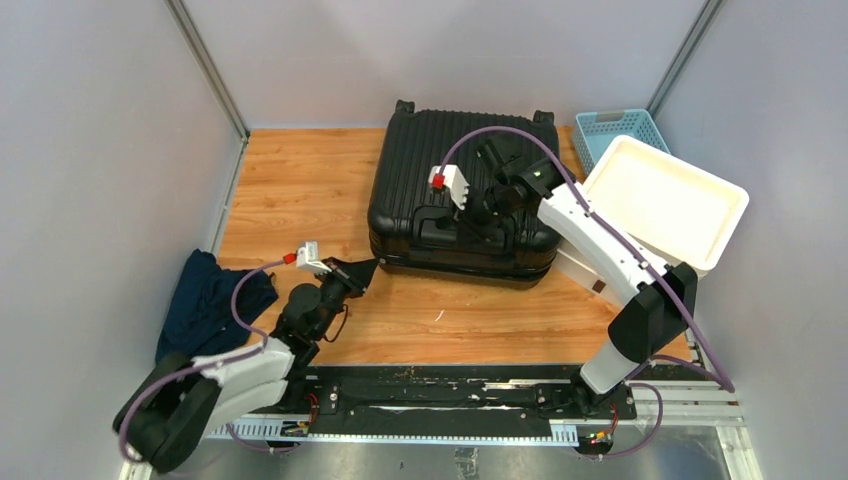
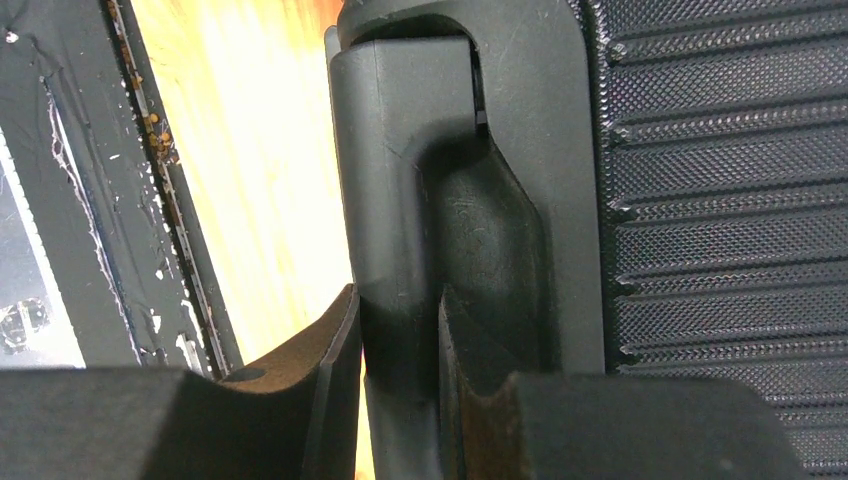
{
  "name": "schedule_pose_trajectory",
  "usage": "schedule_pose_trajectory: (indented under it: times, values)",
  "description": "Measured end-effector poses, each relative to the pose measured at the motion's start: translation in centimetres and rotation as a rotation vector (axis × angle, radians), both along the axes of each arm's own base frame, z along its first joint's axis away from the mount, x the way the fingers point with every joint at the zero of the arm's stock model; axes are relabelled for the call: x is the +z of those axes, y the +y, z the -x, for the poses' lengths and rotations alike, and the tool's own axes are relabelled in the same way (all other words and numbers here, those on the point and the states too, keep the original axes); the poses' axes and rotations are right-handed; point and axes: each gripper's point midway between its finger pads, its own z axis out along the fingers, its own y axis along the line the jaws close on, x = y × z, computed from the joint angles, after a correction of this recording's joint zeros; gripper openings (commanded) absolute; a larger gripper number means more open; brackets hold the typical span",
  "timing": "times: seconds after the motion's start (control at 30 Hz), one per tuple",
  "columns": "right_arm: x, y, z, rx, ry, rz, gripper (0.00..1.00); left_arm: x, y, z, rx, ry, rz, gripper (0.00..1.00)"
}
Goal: Open, take out, and arrange the luggage
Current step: Unzip the luggage at the center of the board.
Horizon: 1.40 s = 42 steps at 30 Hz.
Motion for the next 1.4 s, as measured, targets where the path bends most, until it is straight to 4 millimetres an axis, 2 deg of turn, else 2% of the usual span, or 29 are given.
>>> schedule_pose_trajectory:
  times: [0.1, 0.23, 0.43, 0.67, 1.0, 1.2, 1.27, 1.33, 1.4]
  values:
    - [-0.1, -0.1, 0.5, 0.016, 0.006, -0.01, 0.0, -0.1, 1.9, 0.4, 0.067, 0.005, -0.067, 0.0]
    - [-0.2, 0.1, 1.5, 0.048, 0.043, -0.029, 0.0, 0.0, 3.4, 0.4, 0.117, 0.011, -0.151, 0.0]
    - [-0.3, 0.2, 1.8, 0.075, 0.044, -0.041, 0.0, 0.3, 4.5, -1.9, 0.16, 0.054, -0.278, 0.0]
    - [-0.6, 0.3, 1.8, 0.099, 0.032, -0.04, 0.0, 0.3, 5.0, -5.1, 0.162, 0.096, -0.358, 0.0]
    - [-0.7, 1.1, 2.3, 0.134, 0.027, 0.0, 0.0, 0.3, 5.0, -9.6, 0.143, 0.123, -0.367, 0.0]
    - [-0.7, 1.3, 2.2, 0.139, 0.033, 0.026, 0.0, 0.0, 4.8, -11.0, 0.12, 0.134, -0.36, 0.0]
    - [-0.5, 1.6, 2.1, 0.143, 0.033, 0.033, 0.0, 0.3, 4.9, -11.2, 0.11, 0.13, -0.351, 0.23]
    - [-0.4, 2.2, 1.9, 0.15, 0.035, 0.042, 0.04, 0.6, 6.0, -11.5, 0.134, 0.129, -0.343, 0.5]
    - [-0.3, 2.7, 1.8, 0.155, 0.043, 0.062, 0.23, 1.8, 8.0, -11.5, 0.191, 0.124, -0.323, 0.7]
